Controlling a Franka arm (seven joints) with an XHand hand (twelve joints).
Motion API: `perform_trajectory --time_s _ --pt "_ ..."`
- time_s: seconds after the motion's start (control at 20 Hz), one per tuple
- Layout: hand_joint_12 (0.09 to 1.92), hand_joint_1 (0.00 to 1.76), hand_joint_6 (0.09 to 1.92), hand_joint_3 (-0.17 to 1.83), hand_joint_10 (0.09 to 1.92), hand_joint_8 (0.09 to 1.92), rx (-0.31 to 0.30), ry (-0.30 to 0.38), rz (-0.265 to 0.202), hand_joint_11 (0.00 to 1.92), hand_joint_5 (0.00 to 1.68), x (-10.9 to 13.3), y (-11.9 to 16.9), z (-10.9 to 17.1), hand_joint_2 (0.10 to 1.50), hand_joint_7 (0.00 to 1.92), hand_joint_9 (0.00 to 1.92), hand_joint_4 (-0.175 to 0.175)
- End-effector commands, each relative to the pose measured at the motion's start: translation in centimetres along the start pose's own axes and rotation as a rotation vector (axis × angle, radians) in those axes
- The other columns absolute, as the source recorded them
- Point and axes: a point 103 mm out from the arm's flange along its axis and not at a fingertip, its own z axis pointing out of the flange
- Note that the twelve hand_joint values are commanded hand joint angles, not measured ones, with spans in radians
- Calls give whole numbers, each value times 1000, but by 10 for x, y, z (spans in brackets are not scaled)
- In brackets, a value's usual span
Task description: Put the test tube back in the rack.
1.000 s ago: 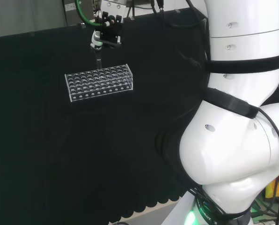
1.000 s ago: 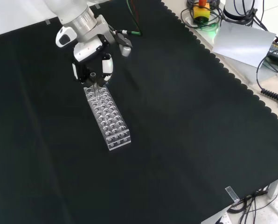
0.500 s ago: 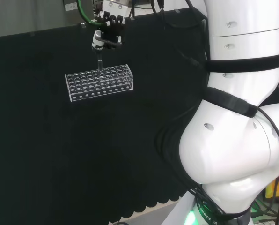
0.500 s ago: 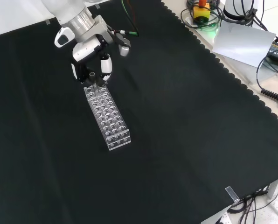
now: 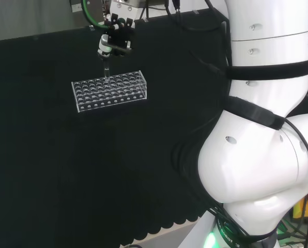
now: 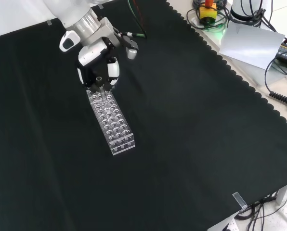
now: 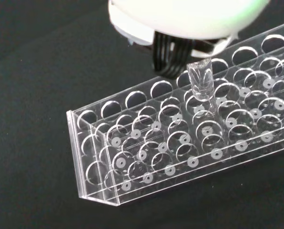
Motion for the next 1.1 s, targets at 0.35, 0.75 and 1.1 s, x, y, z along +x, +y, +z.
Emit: perform_trajectory --time_s 0.35,0.75,1.1 --pt "1034 1431 747 783 740 788 15 -3 7 1078 1230 0 0 9 576 1314 1246 -175" --pt "1034 1431 748 784 741 789 29 12 11 1076 1230 -2 4 12 575 1314 1246 -175" --pt "1034 1431 749 785 742 790 33 6 10 1075 1230 -3 9 17 575 1315 1245 -175"
